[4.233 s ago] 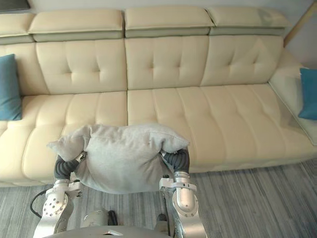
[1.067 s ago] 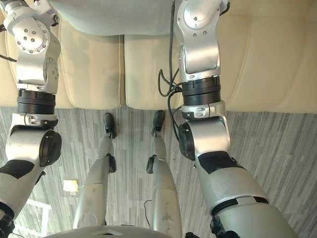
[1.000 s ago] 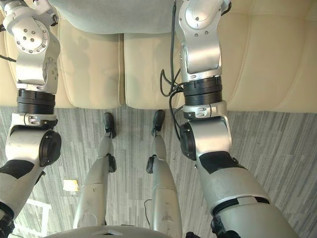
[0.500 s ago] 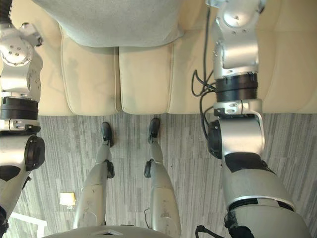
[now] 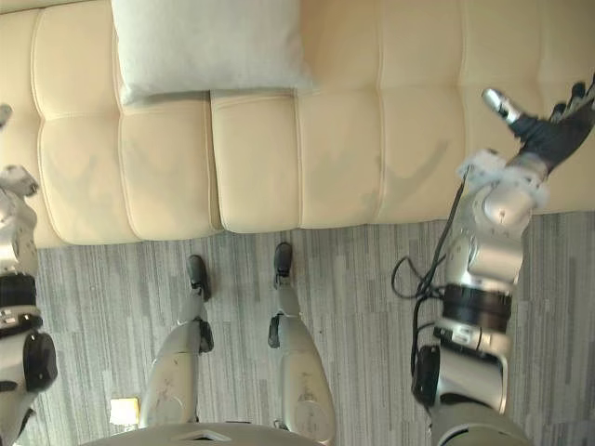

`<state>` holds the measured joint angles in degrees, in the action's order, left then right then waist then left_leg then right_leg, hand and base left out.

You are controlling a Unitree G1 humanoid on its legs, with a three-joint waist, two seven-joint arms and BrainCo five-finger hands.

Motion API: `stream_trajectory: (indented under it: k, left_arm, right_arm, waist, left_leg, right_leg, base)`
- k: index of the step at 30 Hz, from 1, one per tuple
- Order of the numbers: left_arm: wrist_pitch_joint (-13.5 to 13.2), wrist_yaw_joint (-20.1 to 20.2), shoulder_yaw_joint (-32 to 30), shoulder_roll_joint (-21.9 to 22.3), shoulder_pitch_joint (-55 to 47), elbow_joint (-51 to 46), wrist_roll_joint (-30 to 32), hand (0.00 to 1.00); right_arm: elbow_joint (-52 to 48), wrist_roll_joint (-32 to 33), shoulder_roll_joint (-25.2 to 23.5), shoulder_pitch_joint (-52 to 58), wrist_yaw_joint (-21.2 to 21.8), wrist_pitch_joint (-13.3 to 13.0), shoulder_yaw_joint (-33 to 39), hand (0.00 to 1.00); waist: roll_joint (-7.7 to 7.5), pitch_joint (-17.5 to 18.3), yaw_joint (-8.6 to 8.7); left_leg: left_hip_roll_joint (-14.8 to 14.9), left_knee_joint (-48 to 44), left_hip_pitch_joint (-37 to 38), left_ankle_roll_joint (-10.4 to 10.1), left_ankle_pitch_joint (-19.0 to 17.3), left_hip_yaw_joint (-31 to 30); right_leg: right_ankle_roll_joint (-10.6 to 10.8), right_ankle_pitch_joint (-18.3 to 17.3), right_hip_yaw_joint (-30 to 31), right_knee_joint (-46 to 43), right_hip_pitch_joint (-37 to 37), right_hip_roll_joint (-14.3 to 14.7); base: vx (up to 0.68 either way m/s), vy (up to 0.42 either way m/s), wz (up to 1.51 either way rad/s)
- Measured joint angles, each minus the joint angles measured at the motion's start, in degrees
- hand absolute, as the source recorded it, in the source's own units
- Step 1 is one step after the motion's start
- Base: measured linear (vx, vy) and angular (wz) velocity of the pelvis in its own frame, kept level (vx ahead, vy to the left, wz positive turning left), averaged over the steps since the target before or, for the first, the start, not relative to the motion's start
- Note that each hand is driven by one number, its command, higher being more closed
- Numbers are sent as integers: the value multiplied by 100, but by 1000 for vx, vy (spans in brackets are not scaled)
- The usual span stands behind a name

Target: Pick up cushions and gather them together orderly.

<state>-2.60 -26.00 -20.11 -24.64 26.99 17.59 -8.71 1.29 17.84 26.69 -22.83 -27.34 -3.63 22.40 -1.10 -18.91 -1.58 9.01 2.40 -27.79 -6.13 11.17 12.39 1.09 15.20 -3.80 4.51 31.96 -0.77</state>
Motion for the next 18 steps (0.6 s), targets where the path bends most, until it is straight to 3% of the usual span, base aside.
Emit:
stream_trajectory:
  k: [5,8,11,18]
  left_arm:
    - [-41,659,561,1140,-1829,-206,103,0]
    - [-23,1096,1036,2004,-2903,515,459,0]
    - [-8,1390,1115,2470,-3325,1457,696,0]
    - [30,1521,632,2700,-3550,2984,1569,0]
  right_arm:
    - [-237,-718,-1557,1827,596,50,-614,0]
    - [330,-1298,-2293,2815,1036,114,-1405,0]
    - [1257,-2038,-2640,3363,1387,199,-1734,0]
    - [3159,-2934,-2824,3580,1702,289,-1749,0]
  waist:
    - [-61,138,-9]
    - [-66,666,-14]
    - [-64,1046,-18]
    - [-26,1605,-68]
  left_leg:
    - [9,-249,517,21,-299,54]
    - [-2,-402,1064,17,-631,213]
    - [-8,-553,1521,27,-869,225]
    - [-118,-529,2173,63,-1093,336]
  right_leg:
    - [10,-153,72,-17,-559,-12]
    - [23,-358,187,-82,-1054,-38]
    - [52,-580,181,-204,-1529,-74]
    - [139,-720,269,-179,-2137,-189]
  base:
    - [23,23,-10]
    - [74,24,-23]
    - [133,51,-3]
    - [43,52,-4]
